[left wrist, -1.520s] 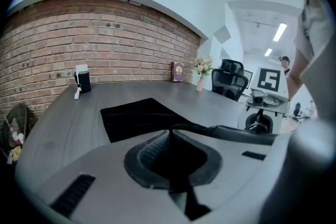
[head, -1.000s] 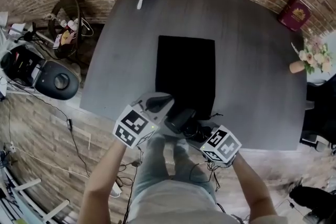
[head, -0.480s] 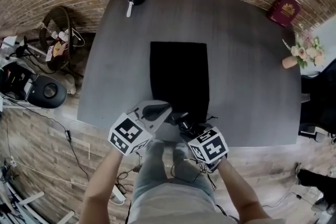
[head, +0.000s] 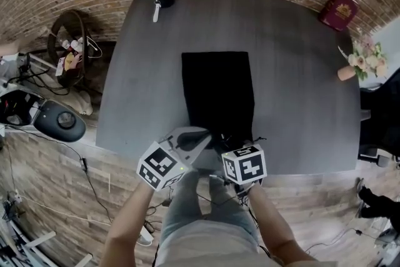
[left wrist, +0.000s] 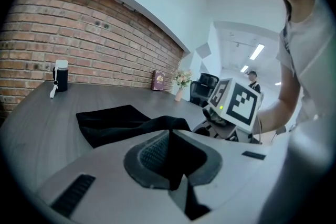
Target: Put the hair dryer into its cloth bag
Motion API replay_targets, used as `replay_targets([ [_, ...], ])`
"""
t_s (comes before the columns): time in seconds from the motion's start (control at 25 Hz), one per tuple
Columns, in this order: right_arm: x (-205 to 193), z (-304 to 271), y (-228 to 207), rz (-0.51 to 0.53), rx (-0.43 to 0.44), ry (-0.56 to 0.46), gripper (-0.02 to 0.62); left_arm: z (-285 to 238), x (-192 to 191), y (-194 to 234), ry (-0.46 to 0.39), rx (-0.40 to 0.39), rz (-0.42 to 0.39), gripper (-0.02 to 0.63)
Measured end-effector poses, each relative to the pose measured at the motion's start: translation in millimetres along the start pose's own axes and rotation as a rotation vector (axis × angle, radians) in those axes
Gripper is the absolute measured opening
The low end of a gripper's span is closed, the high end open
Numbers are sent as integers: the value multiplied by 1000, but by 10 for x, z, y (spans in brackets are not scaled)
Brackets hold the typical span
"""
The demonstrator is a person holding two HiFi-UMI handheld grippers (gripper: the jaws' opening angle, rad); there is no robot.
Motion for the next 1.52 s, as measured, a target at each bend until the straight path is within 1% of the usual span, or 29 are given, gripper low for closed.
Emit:
replay_targets([
  [0.16, 107, -42, -32, -42, -32, -40, 189, -17, -2, -38, -8, -12, 6, 17],
  [0.36, 150, -118, -77, -68, -61, -85, 189, -24, -95, -42, 18, -7, 14, 17],
  [0.6, 95, -219, -97, -76, -58, -123, 198, -9, -211, -42, 35, -5, 45, 17],
  [0.68, 75, -256, -99, -70, -61, -119, 222, -9, -248, -49, 43, -5, 51, 17],
  [0.76, 76, -267, -101, -58, -63, -116, 233, -11, -272, -51, 49, -5, 55, 17],
  [0.96, 133, -183, -93, -52, -39, -152, 296, -15, -312, -19, 49, -3, 65, 17],
  [1.24, -169, 22, -134, -49, -58, -92, 305, -46, -337, 30, 29, -6, 90, 17],
  [1.36, -288, -10, -97, -46, -65, -51, 305, -23, -343, 71, 20, -5, 106, 17],
  [1.48, -292, -93, -87, -9, -107, -32, 293, -29, -330, 85, 14, -7, 114, 17],
  [1.52, -275, -110, -93, 10, -131, -34, 274, -38, -325, 83, 13, -8, 114, 17],
])
Point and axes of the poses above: the fingertips, and each gripper's own axes: z backward along the fingers, y to its left, x out of its top, the point moved 7 cm from there along z, backward along the fingers, and after that the axes turned 12 degrees about -z, right-handed, at the moved point
